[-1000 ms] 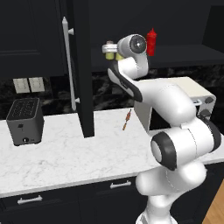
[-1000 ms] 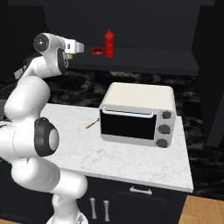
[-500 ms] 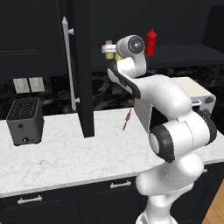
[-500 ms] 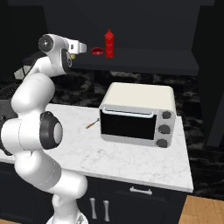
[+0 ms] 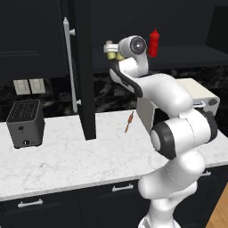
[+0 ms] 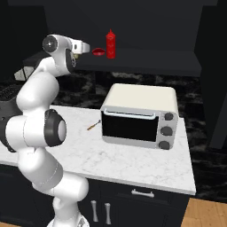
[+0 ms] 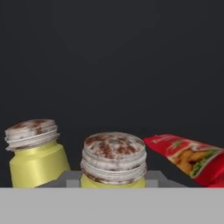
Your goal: Put the shaker and condiment bottle from the counter next to their counterparts in the cabinet.
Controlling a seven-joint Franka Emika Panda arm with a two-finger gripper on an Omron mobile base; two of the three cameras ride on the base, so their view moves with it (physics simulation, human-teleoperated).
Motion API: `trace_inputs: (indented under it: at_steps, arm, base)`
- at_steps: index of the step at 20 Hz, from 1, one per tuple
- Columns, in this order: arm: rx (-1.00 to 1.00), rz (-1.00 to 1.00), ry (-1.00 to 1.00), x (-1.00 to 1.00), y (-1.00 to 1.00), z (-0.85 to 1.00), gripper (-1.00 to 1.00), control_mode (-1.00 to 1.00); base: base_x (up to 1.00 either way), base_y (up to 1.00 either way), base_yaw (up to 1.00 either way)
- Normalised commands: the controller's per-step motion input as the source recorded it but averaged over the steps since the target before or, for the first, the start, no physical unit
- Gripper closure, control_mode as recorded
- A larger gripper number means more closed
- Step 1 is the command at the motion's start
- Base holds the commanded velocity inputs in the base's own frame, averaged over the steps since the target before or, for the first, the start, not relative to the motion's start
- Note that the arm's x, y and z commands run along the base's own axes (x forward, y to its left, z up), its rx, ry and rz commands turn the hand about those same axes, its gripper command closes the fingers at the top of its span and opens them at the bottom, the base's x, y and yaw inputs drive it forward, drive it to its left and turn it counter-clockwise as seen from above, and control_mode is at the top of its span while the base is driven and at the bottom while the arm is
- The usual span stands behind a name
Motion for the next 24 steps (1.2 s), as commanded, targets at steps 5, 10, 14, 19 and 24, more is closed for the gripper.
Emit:
trace_inputs:
  at_steps: [5, 10, 14, 19, 24]
  arm:
    - [0.0, 0.0, -0.07, -0.07, -0.1, -0.09, -1.0, -1.0]
    - [0.0, 0.0, -0.06, -0.12, -0.08, -0.02, -1.0, -1.0]
    - [0.01, 0.0, -0.1, -0.23, 0.02, 0.0, -1.0, -1.0]
    - [0.05, 0.0, -0.15, -0.26, 0.15, 0.02, -1.0, -1.0]
    - [0.07, 0.0, -0.14, -0.34, 0.0, 0.12, -1.0, -1.0]
  base:
    - [0.0, 0.0, 0.0]
    - [0.0, 0.0, 0.0]
    - [0.0, 0.0, 0.0]
    - [0.0, 0.0, 0.0]
    - [0.0, 0.0, 0.0]
